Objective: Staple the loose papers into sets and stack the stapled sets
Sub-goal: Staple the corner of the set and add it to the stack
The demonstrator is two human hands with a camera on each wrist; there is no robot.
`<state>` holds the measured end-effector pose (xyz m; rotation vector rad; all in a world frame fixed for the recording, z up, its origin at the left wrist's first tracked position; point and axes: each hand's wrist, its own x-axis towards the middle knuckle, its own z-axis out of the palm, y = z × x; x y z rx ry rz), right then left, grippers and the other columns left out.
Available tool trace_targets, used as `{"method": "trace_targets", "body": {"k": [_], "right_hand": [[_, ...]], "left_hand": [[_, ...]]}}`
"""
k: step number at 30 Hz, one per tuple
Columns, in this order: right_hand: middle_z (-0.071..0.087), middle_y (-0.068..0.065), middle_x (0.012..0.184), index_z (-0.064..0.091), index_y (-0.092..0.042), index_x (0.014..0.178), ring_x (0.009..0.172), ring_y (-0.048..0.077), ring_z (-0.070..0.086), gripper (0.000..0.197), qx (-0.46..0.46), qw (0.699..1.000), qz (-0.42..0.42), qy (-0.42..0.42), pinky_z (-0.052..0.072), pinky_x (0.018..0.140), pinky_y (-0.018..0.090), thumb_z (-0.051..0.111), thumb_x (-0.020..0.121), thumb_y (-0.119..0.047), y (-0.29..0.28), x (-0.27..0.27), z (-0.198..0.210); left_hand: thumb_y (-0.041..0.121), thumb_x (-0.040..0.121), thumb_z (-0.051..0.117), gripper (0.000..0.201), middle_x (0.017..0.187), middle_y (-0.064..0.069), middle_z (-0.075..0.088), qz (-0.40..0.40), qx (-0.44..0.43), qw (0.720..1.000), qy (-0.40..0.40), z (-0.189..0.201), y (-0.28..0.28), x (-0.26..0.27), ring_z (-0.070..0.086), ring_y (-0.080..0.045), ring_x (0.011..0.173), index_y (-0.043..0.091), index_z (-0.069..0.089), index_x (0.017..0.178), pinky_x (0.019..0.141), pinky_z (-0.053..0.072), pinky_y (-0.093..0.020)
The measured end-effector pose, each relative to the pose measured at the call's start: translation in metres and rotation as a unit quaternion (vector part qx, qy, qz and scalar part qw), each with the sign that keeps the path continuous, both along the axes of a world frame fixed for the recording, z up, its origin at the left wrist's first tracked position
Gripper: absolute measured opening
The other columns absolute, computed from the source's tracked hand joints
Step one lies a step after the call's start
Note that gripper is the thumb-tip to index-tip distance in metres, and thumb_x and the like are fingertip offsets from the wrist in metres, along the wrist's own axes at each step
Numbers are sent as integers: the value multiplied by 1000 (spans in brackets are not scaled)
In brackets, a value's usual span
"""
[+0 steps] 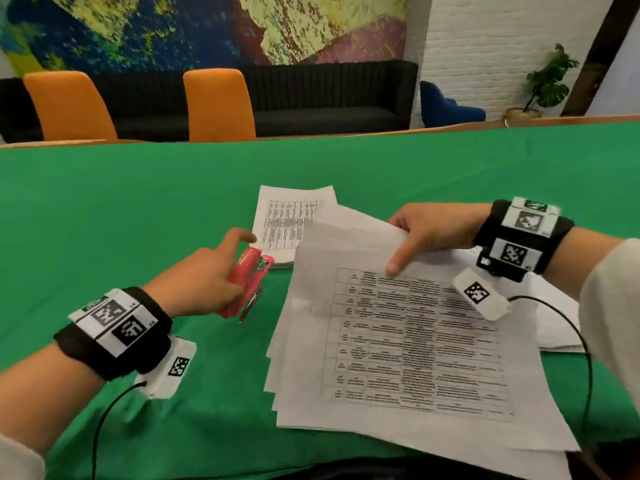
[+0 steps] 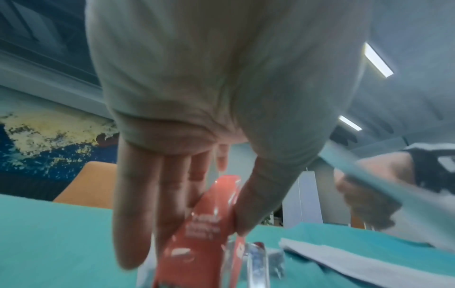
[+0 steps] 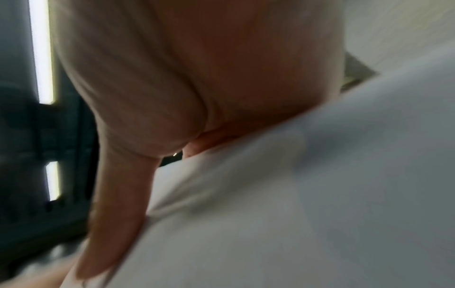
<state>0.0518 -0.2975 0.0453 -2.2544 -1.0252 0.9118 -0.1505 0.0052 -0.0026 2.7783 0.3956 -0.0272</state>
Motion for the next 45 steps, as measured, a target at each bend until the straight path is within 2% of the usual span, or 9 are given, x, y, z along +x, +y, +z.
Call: {"method": "trace_targets", "body": {"k": [2, 5, 13, 16, 20, 27, 32, 37, 45], "right_hand": [[81, 5, 96, 79, -10, 101, 82, 19, 77, 30, 15, 999, 19, -25, 61, 80, 32, 88, 80, -30, 28, -7, -17], [73, -11, 68, 80, -17, 80, 56, 0, 56, 17, 18, 993, 48, -104, 47, 60, 20, 83, 87, -32, 59, -13, -46], [65, -12, 58, 73, -22, 61, 57, 8, 55, 25, -17, 995, 18, -96, 44, 53, 22, 95, 72, -24, 82, -3, -51], [74, -14, 85, 77, -28, 93, 82, 14, 66, 29, -58, 973, 20, -223, 54, 69, 25, 96, 71, -28, 85, -7, -56], [54, -4, 146, 45, -26, 153, 130, 22, 52, 91, -47, 937, 90, -334, 47, 108, 43, 86, 77, -54, 80, -36, -77], [12, -2, 174, 19, -26, 165, 157, 22, 21, 109, -158, 936, 205, -236, 23, 128, 41, 76, 82, -66, 59, -62, -94], [54, -7, 130, 52, -22, 129, 117, 19, 54, 88, -104, 957, 138, -231, 49, 106, 44, 85, 65, -73, 51, -56, -105], [-5, -9, 174, -7, -29, 165, 160, 15, -1, 155, -155, 957, 155, -189, -2, 128, 53, 67, 47, -98, 41, -48, -117], [-31, -8, 168, -26, -22, 161, 152, 7, -30, 144, -162, 960, 182, -135, -24, 118, 39, 75, 73, -75, 26, -40, -117]], "left_hand": [[11, 81, 69, 87, 78, 4, 75, 6, 26, 999, -38, 9, 4, -3, 70, -13, 61, 40, 22, 147, 65, 60, -39], [24, 85, 71, 53, 91, 12, 73, 12, 84, 995, -53, 22, 6, -7, 67, -11, 74, 31, 57, 135, 73, 58, -37], [32, 89, 76, 28, 101, 8, 75, 19, 55, 996, -66, 19, 7, -11, 69, -10, 78, 33, 71, 117, 74, 59, -33], [28, 90, 75, 26, 98, 13, 74, 3, 31, 997, -67, 20, 3, -11, 70, -7, 74, 36, 70, 114, 71, 60, -34], [24, 88, 74, 21, 91, 17, 73, -30, 15, 999, -41, 18, -1, -11, 70, -4, 76, 36, 67, 104, 70, 57, -29], [31, 89, 73, 21, 92, 12, 67, -79, 37, 996, 26, -4, -17, -1, 63, -10, 82, 28, 64, 108, 70, 53, -31], [34, 91, 75, 27, 99, 8, 67, -113, 46, 992, 27, -18, -33, 19, 61, -13, 86, 27, 63, 113, 67, 47, -26], [32, 94, 71, 27, 99, 6, 67, -183, 87, 978, 43, -29, -48, 37, 61, -13, 83, 24, 63, 119, 66, 45, -27], [26, 95, 64, 23, 95, 4, 69, -301, 157, 939, 49, -28, -55, 42, 58, -18, 81, 25, 64, 117, 70, 47, -33]]}}
